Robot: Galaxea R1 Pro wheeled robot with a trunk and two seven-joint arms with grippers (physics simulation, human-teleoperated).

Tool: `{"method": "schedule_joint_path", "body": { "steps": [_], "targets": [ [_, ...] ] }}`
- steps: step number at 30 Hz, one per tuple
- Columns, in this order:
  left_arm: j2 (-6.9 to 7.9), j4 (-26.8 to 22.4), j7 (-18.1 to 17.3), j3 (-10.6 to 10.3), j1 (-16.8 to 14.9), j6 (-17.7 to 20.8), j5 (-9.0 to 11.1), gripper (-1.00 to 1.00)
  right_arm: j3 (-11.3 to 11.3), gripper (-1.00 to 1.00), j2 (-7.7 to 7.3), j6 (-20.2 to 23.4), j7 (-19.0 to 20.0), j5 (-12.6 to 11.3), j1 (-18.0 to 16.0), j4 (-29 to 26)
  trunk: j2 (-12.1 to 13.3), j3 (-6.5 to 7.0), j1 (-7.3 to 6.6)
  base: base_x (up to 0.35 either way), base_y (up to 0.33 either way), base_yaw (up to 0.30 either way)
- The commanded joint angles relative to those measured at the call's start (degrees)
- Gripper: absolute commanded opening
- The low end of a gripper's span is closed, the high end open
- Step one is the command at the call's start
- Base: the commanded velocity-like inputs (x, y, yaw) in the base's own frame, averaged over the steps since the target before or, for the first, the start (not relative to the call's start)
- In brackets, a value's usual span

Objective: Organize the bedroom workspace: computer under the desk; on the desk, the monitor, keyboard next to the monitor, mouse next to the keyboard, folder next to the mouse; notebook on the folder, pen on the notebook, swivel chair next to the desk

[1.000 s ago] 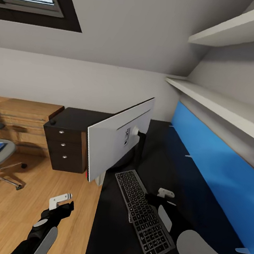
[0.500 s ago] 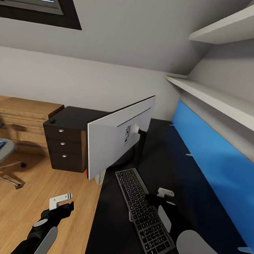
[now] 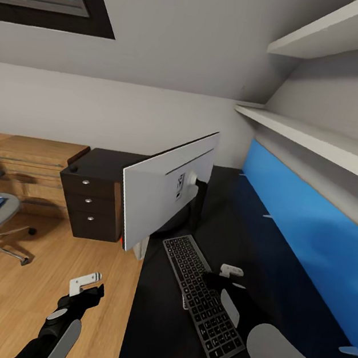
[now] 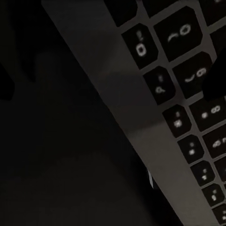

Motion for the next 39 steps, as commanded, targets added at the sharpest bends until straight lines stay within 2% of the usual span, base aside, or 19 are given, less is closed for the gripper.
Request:
{"method": "schedule_joint_path", "body": {
  "steps": [1,7,10,13,17,29,39],
  "targets": [
    [0.02,-0.08,0.45,-0.09,-0.01,0.15,0.48,1.00,0.67,1.00,-0.02,0.25,-0.35,-0.76,0.01,-0.05,-0.03,-0.07,0.01,0.000,0.000,0.000],
    [0.02,-0.06,0.44,-0.09,-0.03,0.15,0.48,1.00,3.25,1.00,0.12,0.21,0.04,-0.70,0.01,-0.22,-0.03,-0.07,0.01,0.000,0.000,0.000],
    [0.02,-0.06,0.44,-0.09,-0.02,0.15,0.48,1.00,3.84,1.00,0.16,0.21,0.07,-0.69,0.01,-0.23,-0.03,-0.07,0.01,0.000,0.000,0.000],
    [0.02,-0.06,0.44,-0.09,-0.04,0.15,0.48,1.00,3.97,1.00,0.29,0.21,0.08,-0.69,0.01,-0.19,-0.03,-0.07,0.01,0.000,0.000,0.000],
    [0.02,-0.06,0.45,-0.09,-0.03,0.15,0.44,1.00,4.01,1.00,0.56,0.21,0.08,-0.69,0.01,-0.18,-1.64,-0.79,0.89,0.000,0.000,0.000],
    [0.08,0.77,0.36,-0.09,-0.03,0.23,0.39,1.00,4.02,1.00,0.72,0.21,0.00,-0.69,0.01,-0.18,-1.64,-0.79,0.89,0.000,0.000,0.000],
    [0.14,0.90,0.36,-0.09,-0.03,0.24,0.31,1.00,4.02,1.00,0.72,0.30,-0.14,-0.69,0.01,-0.14,-1.64,-0.79,0.89,-0.135,0.000,0.000]
  ]
}}
